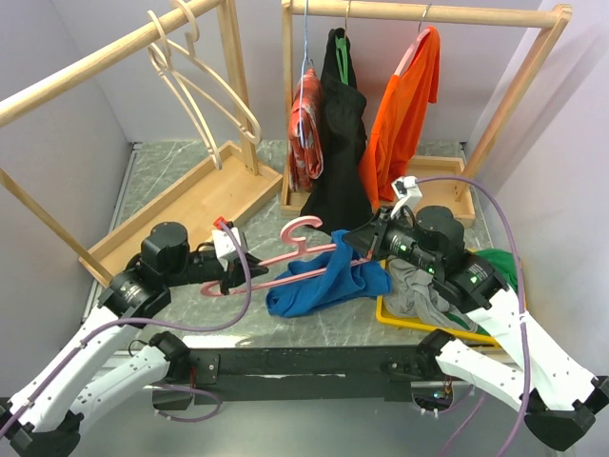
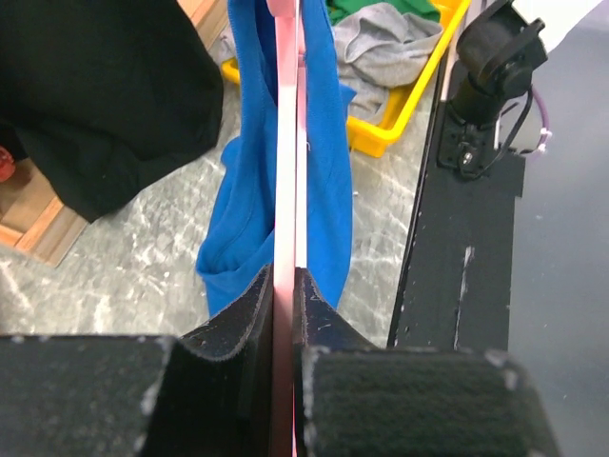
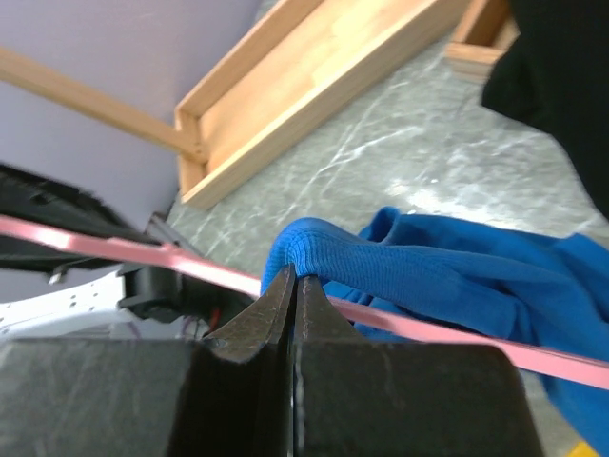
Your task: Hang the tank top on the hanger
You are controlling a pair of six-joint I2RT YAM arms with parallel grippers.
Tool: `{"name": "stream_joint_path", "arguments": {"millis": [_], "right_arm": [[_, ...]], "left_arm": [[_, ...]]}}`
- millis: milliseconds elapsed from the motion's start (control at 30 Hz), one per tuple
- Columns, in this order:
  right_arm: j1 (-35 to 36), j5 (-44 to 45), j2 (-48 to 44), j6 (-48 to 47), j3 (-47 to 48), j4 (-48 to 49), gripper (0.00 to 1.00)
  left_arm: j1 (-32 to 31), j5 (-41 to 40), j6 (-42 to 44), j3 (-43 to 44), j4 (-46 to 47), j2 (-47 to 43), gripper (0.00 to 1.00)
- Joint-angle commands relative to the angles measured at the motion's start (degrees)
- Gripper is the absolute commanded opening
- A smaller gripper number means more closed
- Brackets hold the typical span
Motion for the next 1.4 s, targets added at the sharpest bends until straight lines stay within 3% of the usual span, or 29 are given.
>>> {"name": "stream_joint_path", "arguments": {"millis": [0,200,333,433,533,700,833,933,1367], "right_arm": [[3.21,-1.0,-0.63,1.32,3.93,2.27,0.0],[4.36,6.64,-3.34,-0.7,3.41,-1.94,0.03],[4.27,12.97,-7.91,-2.9,-0.19,-3.62,0.46],[4.36,12.64,-13.0,-6.41,-2.3,-3.28,0.61],[4.45,8.77,-19.6,-7.38,-7.13,4.18,0.71],[10.04,11.03,-16.91,-9.49,-7.76,10.53,0.67],[20.25,27.51,-10.13,-14.05,-4.51,11.76,0.66],[24.64,34.67,-4.42,-15.91,-1.96,12.2,0.64],[28.52,51.12,6.84,-15.91,2.0,14.39,0.63]], "left_arm": [[-0.16,3.07,-4.03,-0.67,12.66,0.98,0.01],[-0.16,4.75,-7.72,-3.31,18.89,4.59,0.02],[-0.16,6.68,-10.79,-5.68,23.64,5.64,0.02],[-0.16,6.68,-13.08,-6.65,26.97,7.66,0.02],[-0.16,5.98,-16.06,-7.18,30.22,10.65,0.02],[-0.42,5.37,-22.22,-9.64,37.09,13.91,0.02],[-0.95,4.49,-22.4,-9.99,36.31,14.52,0.03],[-1.21,3.79,-22.66,-9.99,35.86,14.17,0.03],[-5.08,0.36,-22.93,-8.5,33.67,14.96,0.04]]}}
